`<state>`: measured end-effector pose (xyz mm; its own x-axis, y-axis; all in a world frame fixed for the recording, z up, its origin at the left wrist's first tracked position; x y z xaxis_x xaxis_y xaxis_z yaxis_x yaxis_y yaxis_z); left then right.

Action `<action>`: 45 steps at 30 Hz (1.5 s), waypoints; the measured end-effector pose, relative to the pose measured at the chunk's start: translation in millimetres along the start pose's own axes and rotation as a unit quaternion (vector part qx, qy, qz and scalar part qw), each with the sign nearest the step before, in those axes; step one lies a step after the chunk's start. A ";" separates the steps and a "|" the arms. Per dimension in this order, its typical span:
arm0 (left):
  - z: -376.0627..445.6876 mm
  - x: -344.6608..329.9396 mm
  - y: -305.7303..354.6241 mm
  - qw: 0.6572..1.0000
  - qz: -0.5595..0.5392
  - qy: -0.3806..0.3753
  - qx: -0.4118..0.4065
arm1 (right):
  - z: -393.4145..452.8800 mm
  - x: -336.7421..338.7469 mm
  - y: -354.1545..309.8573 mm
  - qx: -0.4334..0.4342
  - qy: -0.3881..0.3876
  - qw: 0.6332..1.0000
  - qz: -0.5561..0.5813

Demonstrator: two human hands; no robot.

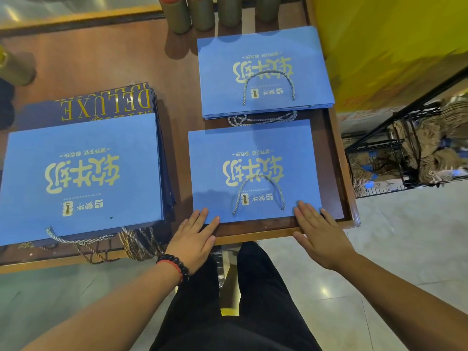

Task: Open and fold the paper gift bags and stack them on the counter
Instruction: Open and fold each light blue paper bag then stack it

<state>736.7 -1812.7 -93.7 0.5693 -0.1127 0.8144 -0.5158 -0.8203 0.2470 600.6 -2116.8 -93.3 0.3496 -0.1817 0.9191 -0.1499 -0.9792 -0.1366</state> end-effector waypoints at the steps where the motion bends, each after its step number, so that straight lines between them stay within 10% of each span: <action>1: -0.3 1.4 2.1 1.000 -0.009 -0.002 0.007 | -1.4 0.3 3.7 -0.012 -0.006 1.000 0.008; 7: 12.9 18.8 15.6 0.975 -0.163 0.054 0.142 | 24.3 14.8 8.7 -0.243 0.077 0.946 0.199; 13: 33.2 41.8 7.5 0.800 -0.450 0.157 0.364 | 46.9 53.3 8.7 -0.400 0.105 0.820 0.396; 17: 28.4 52.8 4.0 0.758 -0.516 0.124 0.379 | 39.2 61.6 28.8 -0.445 0.050 0.776 0.444; 33: -9.2 128.7 36.0 0.751 -0.552 0.251 0.263 | 6.6 126.8 23.8 -0.399 0.236 0.721 0.514; 45: 86.3 186.8 22.4 0.756 -0.546 0.265 0.246 | 111.6 182.9 52.7 -0.347 0.220 0.752 0.515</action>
<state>886.7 -1900.6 18.6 0.0801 0.9154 0.3944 0.4501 -0.3863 0.8051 759.9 -2211.7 26.4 -0.6001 -0.6146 0.5120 -0.6316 -0.0287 -0.7748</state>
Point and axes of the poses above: each hand's wrist, its own z-axis towards the middle knuckle, its own x-axis out of the back of the hand, y = z × x, the point moved 4 cm from there along z, towards the middle knuckle, and after that the axes turned 11 degrees about y, right-handed, at the moved point
